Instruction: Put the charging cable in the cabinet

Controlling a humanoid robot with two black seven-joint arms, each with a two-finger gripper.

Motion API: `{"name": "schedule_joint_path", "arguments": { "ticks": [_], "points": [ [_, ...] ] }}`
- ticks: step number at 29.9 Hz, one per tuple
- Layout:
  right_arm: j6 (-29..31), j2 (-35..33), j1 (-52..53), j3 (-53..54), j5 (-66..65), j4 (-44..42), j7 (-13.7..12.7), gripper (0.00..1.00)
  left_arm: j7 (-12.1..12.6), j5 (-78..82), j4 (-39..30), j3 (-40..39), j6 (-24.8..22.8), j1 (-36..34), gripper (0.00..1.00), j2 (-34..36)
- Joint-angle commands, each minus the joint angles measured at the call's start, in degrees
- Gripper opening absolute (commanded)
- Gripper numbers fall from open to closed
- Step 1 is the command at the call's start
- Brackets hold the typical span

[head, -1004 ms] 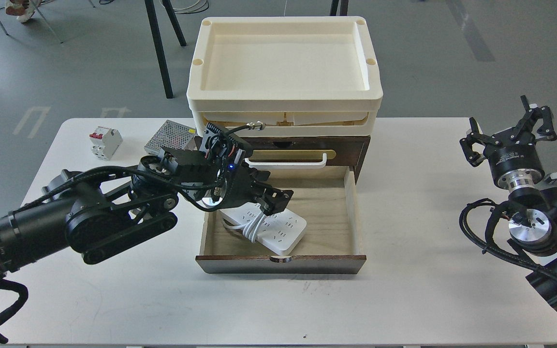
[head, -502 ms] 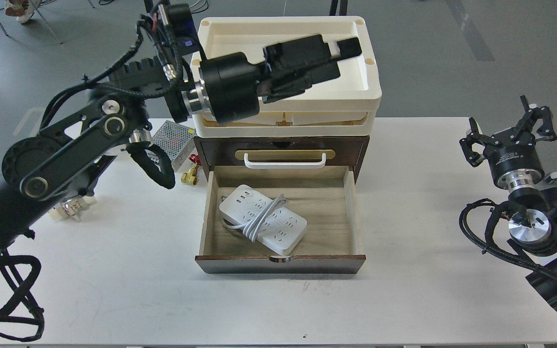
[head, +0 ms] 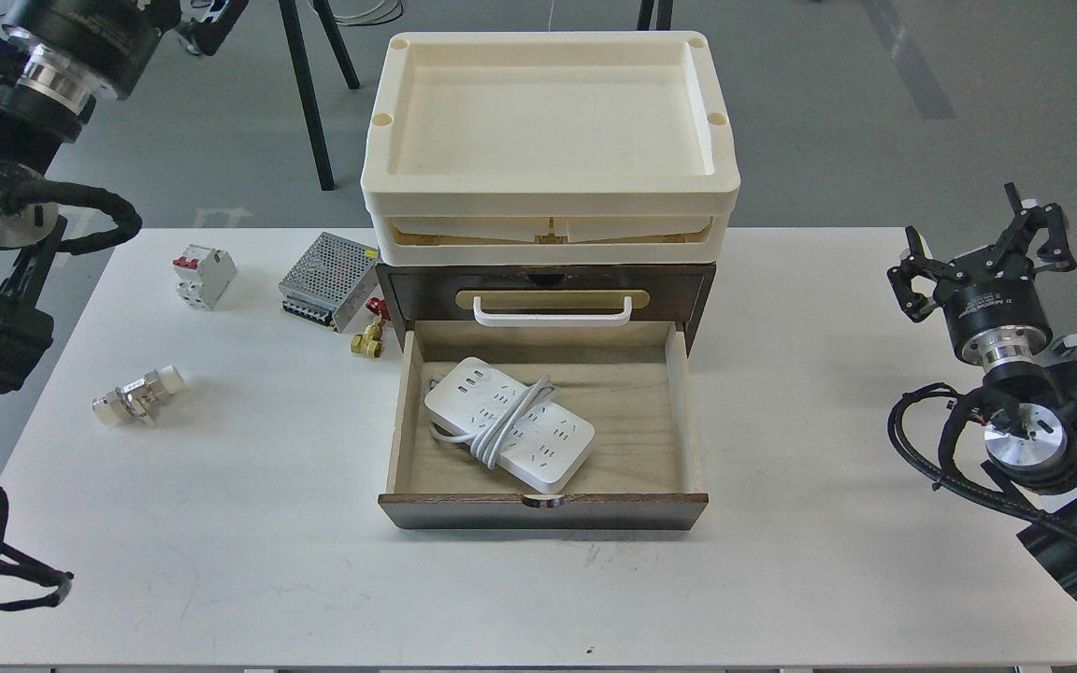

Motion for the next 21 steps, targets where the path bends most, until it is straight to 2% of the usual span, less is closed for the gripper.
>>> {"name": "schedule_joint_path", "arguments": {
  "ticks": [1,5,12,21],
  "points": [
    [0.0,0.1,0.3,1.0,0.2,0.1,0.0,1.00,-0.1,-4.3,7.0,0.4,0.0,4.0,0.99,-0.6],
    [0.3,0.2,0.3,2.3,0.4,0.2,0.0,1.00,-0.2,-7.5,9.6,0.3,0.0,8.9,0.99,-2.1],
    [0.2,0.2,-0.4,5.5,1.2,0.7,0.2,1.00,-0.1,-8.9,9.9,0.6,0.0,14.6,0.99,-5.7],
    [0.2,0.3,-0.5,5.6,1.1,1.2,-0.9,1.00,-0.8,-8.9,9.9,1.6,0.0,15.3,0.99,-7.3]
  ]
}}
